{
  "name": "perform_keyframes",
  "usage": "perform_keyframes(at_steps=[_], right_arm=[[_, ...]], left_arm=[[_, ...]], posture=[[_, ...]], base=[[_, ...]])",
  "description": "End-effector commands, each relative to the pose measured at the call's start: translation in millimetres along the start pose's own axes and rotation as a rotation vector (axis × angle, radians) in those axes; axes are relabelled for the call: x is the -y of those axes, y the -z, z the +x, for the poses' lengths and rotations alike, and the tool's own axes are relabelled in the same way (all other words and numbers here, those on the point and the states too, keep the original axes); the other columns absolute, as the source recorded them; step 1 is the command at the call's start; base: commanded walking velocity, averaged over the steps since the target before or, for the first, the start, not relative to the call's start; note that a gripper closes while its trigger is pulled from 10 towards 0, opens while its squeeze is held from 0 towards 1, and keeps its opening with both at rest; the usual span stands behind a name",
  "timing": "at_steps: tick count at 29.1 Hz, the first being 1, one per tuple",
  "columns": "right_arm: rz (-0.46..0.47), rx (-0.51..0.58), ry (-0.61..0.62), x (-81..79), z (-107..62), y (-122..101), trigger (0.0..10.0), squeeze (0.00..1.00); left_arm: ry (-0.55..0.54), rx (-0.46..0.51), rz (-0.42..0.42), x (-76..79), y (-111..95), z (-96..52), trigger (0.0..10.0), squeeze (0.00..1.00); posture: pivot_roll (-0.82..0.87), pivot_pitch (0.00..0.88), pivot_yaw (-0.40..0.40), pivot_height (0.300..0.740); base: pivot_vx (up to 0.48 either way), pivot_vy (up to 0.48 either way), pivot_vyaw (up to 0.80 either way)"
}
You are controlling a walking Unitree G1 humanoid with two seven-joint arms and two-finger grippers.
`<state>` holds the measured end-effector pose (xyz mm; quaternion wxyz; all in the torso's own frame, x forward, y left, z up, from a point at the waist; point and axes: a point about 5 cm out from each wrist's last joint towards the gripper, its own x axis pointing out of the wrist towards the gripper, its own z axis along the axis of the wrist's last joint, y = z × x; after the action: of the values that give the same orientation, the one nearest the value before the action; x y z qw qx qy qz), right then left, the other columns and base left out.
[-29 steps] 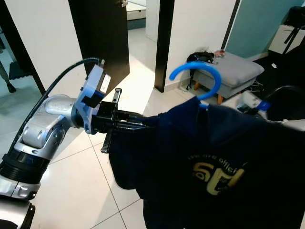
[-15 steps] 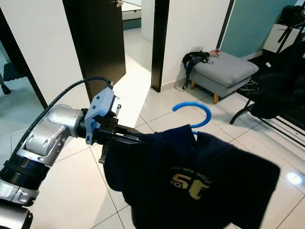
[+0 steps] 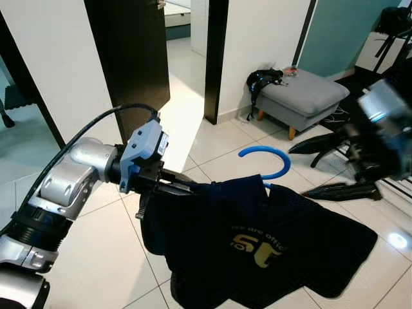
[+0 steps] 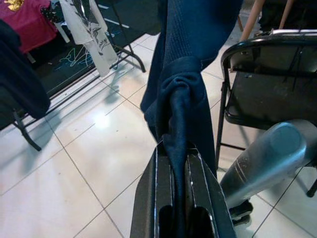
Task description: Hang hanger
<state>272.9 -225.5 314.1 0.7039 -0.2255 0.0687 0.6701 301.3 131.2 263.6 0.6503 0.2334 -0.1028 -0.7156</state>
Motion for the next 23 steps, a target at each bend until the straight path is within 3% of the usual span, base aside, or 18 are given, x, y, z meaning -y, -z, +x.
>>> perform_keyframes(at_steps=[1, 9, 15, 18, 23], right_arm=[[-0.015, 0.000, -0.051, -2.9, 8.3, -5.2, 10.0, 0.00], [-0.003, -0.007, -0.147, -12.8, 30.8, -5.5, 10.0, 0.00], [0.004, 0.043, -0.107, -7.4, 23.2, -13.6, 10.0, 0.00], [0.013, 0.004, -0.082, -7.7, 17.9, -10.6, 10.0, 0.00], [0.060, -0.165, -0.100, -17.9, 28.1, 12.5, 10.0, 0.00]], left_arm=[[0.013, 0.013, 0.015, -1.0, -2.0, 3.4, 10.0, 0.00], [0.002, -0.019, 0.020, -3.0, -0.3, 3.8, 10.0, 0.00], [-0.004, -0.037, 0.015, -3.0, 3.4, 0.7, 10.0, 0.00], [-0.021, -0.045, 0.016, -4.9, 4.4, -2.2, 10.0, 0.00], [-0.031, -0.041, 0.021, -6.5, 2.2, -2.0, 10.0, 0.00]], posture=[[-0.02, 0.057, -0.010, 0.740], [-0.02, 0.052, -0.010, 0.740], [-0.02, 0.048, -0.011, 0.740], [-0.02, 0.048, -0.011, 0.740], [-0.02, 0.047, -0.013, 0.740]], base=[[0.000, 0.000, 0.00], [0.000, 0.000, 0.00], [0.000, 0.000, 0.00], [0.000, 0.000, 0.00], [0.000, 0.000, 0.00]])
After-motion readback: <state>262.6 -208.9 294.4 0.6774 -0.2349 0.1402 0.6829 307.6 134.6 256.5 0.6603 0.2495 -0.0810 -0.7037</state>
